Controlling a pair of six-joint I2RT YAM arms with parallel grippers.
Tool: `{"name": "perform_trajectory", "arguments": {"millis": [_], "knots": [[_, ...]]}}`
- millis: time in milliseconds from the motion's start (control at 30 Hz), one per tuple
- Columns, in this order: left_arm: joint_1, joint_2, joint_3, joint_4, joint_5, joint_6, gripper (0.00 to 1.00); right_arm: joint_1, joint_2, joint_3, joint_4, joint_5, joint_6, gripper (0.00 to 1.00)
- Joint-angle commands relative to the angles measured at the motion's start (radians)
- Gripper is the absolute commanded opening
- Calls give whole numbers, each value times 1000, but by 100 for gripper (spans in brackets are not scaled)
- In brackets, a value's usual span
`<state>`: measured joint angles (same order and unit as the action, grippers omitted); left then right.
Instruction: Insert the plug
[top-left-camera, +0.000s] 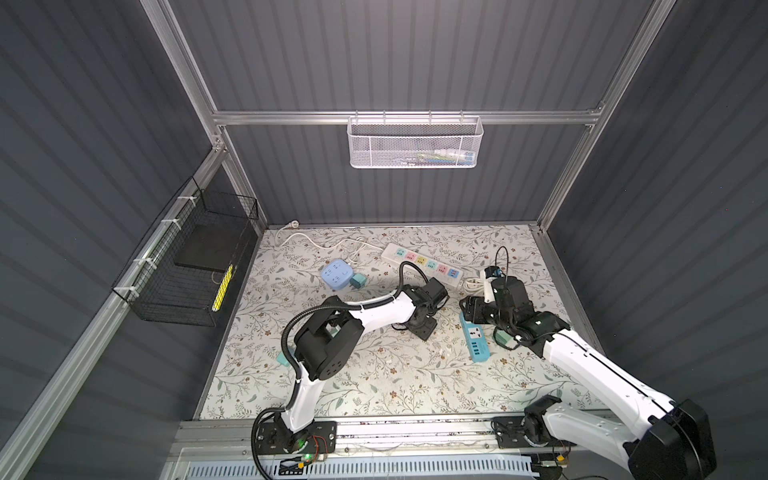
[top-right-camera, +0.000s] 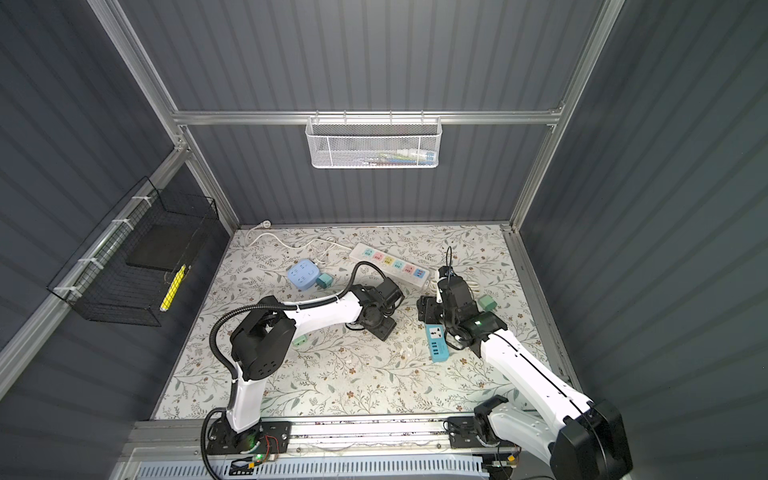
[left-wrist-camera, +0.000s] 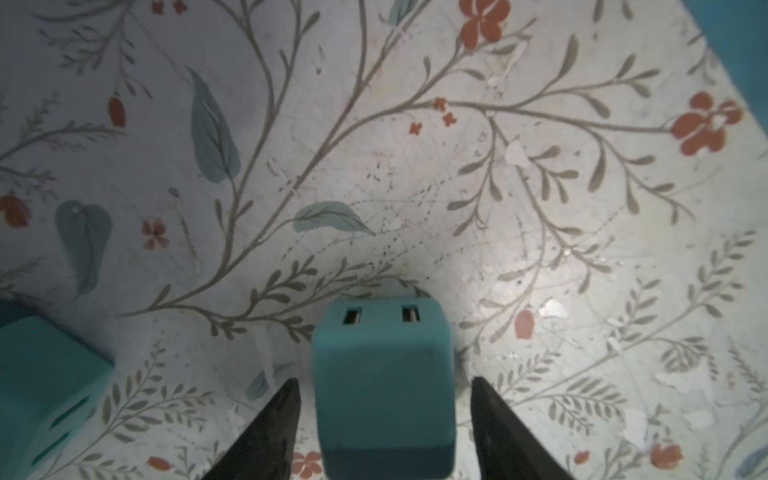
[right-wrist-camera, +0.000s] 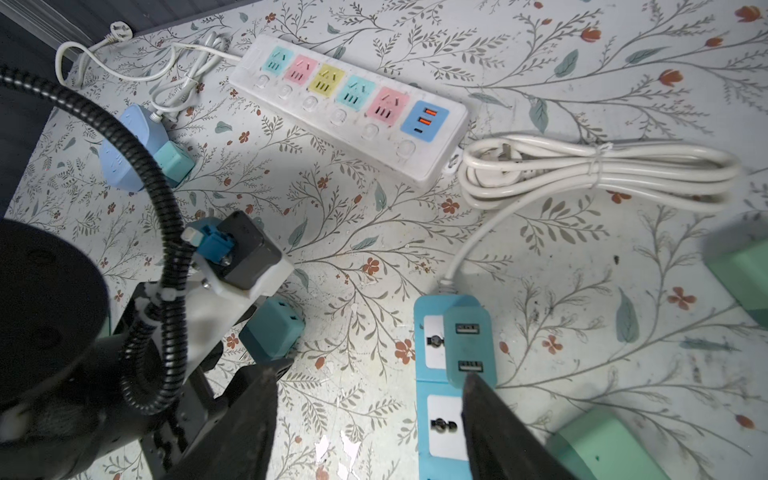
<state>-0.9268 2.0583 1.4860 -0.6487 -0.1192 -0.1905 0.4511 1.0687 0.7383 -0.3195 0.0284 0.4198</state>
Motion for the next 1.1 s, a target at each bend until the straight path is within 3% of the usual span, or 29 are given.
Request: {"name": "perform_trajectory", "arguments": {"millis": [0,300,467,633,733,867,1067], "knots": [[3,6,21,-17,-7,21,61,-5,0,-10,7,-8,10,70],[3,16,1,-3,-11,32,41,-6,2,13,-12,3,2,70],[3,1,-19,12,-5,49,41,-6,6,21,-22,4,0,70],[2,-79,-64,95,-2,56,31,-7,-9,20,-39,-6,14,70],[-1,-215,-227,297,41,66,23,-8,-35,2,-41,-29,41,68],[-42,-417,-505,742,76,122,23,-12,-88,-24,-43,-102,85,61],[-113,-506,-742,1171,34,249,23,-16,-113,-26,3,-351,101,43]]}}
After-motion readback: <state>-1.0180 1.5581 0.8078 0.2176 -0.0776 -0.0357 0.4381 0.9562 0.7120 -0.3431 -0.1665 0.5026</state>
